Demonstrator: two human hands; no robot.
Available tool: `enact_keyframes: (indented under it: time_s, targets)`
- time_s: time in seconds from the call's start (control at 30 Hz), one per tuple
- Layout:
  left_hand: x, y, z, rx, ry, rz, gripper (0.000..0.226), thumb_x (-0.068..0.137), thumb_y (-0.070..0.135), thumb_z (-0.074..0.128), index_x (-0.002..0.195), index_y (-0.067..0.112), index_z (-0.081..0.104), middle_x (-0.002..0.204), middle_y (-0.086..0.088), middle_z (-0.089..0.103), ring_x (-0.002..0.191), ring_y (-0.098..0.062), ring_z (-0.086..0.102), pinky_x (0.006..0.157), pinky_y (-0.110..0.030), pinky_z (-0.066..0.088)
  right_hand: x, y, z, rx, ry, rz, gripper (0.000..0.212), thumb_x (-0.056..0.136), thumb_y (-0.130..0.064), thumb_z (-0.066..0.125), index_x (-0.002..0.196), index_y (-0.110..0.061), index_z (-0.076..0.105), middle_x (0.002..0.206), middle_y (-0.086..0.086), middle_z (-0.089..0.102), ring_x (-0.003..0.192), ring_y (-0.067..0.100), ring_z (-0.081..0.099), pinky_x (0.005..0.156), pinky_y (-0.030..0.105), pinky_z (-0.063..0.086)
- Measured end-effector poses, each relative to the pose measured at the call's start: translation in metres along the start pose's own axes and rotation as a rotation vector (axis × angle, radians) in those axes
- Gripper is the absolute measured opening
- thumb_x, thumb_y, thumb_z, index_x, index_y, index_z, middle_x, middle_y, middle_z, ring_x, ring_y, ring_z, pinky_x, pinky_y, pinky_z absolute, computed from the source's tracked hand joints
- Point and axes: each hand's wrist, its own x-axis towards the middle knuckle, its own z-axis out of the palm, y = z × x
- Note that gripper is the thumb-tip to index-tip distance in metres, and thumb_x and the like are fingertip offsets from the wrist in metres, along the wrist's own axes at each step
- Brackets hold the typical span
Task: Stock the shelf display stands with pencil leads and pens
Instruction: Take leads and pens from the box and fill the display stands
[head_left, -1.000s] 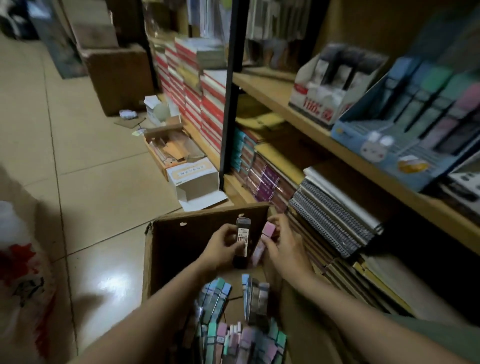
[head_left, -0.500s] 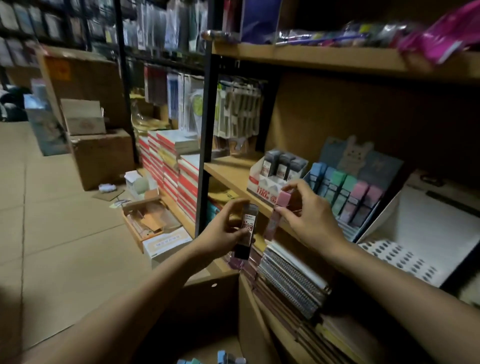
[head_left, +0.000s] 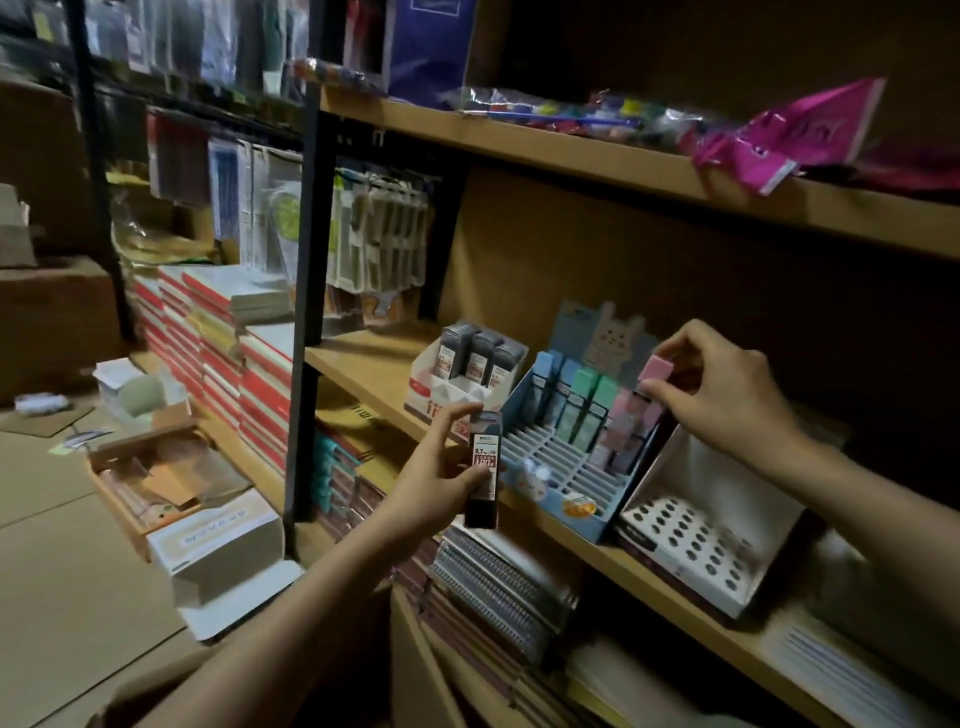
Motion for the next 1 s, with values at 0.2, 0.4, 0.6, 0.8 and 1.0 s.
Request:
enact_keyframes:
  time_s: [0.2,0.4,0.6,0.8,1.0]
  targets:
    - [0.007,-0.002,0.026,0.004,-0.060,0.000,0.062,0.091,0.002,0.056,0.121,0.055,0.046,0.128,-0.011,0.057,0.109,-0.027,0.063,0.079,-0.045,0.059,-0.013,0.015,0.011,-0.074,-0.079,-0.009,0.027,0.081,-0.013,0.076,0.095,-0.022,0.055,0.089,-0.008,0.063,0.081,0.005,0.063,0.064,0.016,0.050]
    - [0.007,-0.007,0.028,0.023,-0.060,-0.024,0.061,0.093,0.001,0.055,0.127,0.049,0.042,0.115,-0.013,0.065,0.103,-0.026,0.067,0.084,-0.051,0.057,-0.013,0.018,0.024,-0.138,-0.098,0.001,0.024,0.082,-0.014,0.075,0.097,-0.018,0.056,0.092,-0.002,0.064,0.084,0.012,0.063,0.072,0.024,0.053]
    - [0.008,-0.004,0.023,0.000,-0.011,-0.012,0.061,0.093,0.002,0.055,0.124,0.053,0.044,0.115,-0.008,0.064,0.099,-0.021,0.069,0.082,-0.049,0.058,-0.015,0.023,0.029,-0.076,-0.102,0.064,0.027,0.081,-0.012,0.077,0.091,-0.023,0.054,0.084,-0.010,0.061,0.079,0.006,0.062,0.067,0.015,0.047]
    - [0.009,-0.004,0.022,0.003,0.017,0.007,0.063,0.092,0.004,0.056,0.124,0.057,0.041,0.112,-0.004,0.064,0.101,-0.019,0.067,0.083,-0.046,0.058,-0.015,0.026,0.037,-0.210,-0.074,0.063,0.026,0.077,-0.016,0.080,0.091,-0.021,0.059,0.092,-0.005,0.059,0.082,0.010,0.058,0.067,0.015,0.043]
    - [0.011,-0.004,0.021,-0.038,0.021,-0.020,0.030,0.094,0.006,0.055,0.113,0.028,0.051,0.109,-0.003,0.071,0.096,-0.012,0.070,0.083,-0.039,0.058,-0.017,0.025,0.048,-0.281,-0.052,0.108,0.023,0.078,-0.021,0.078,0.093,-0.018,0.061,0.104,-0.003,0.051,0.092,0.017,0.055,0.078,0.031,0.049]
